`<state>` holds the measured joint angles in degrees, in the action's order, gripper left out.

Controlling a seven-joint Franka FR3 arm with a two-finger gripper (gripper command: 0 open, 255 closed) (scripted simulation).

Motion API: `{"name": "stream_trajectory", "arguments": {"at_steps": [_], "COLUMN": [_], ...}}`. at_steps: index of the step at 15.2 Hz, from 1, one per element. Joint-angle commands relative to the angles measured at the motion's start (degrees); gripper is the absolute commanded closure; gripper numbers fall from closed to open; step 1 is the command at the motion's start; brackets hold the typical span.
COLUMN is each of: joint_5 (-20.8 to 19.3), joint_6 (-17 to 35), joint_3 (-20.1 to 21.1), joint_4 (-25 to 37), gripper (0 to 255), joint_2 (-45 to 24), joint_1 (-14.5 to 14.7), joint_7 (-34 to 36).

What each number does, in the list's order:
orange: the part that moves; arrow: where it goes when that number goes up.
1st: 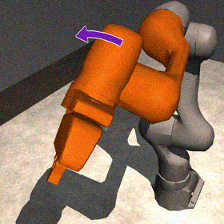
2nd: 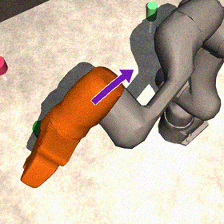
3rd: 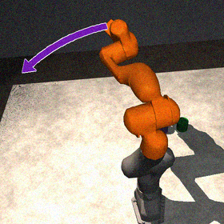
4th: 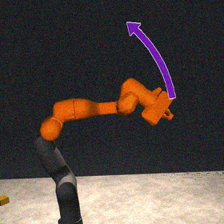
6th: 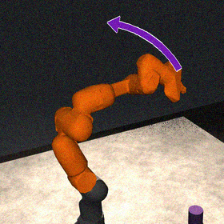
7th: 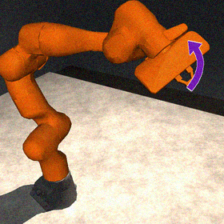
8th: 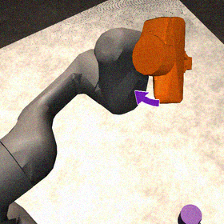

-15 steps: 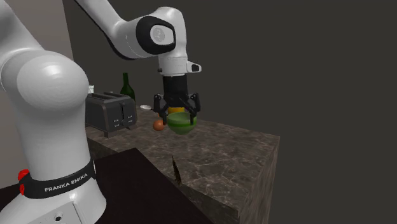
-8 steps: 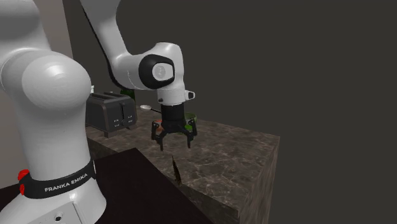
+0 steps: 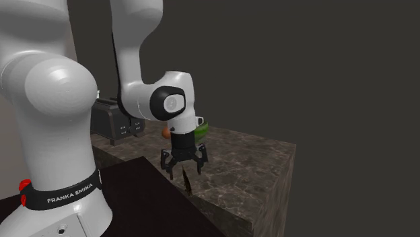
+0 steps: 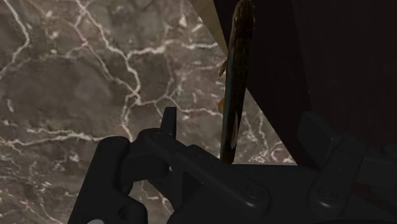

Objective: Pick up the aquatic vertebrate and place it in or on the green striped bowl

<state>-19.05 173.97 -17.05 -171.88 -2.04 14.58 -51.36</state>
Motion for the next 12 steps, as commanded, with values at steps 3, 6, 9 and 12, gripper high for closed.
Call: {"name": "stream_trajectory", "arguments": {"at_steps": [3, 6, 9, 12], "joint_5": [1.3, 1.3, 1.3, 1.3], "joint_6": [5.1, 5.1, 5.1, 5.2], "joint_3": [1.0, 1.0, 1.0, 1.1], "joint_4": [1.2, 1.2, 1.2, 1.2], "gripper": [0, 0, 0, 255], "joint_2": [-6.3, -6.3, -6.3, -6.3], "joint_1": [-0.4, -0.5, -0.5, -0.6], "joint_7": [-0.6, -0.6, -0.6, -0.7]}}
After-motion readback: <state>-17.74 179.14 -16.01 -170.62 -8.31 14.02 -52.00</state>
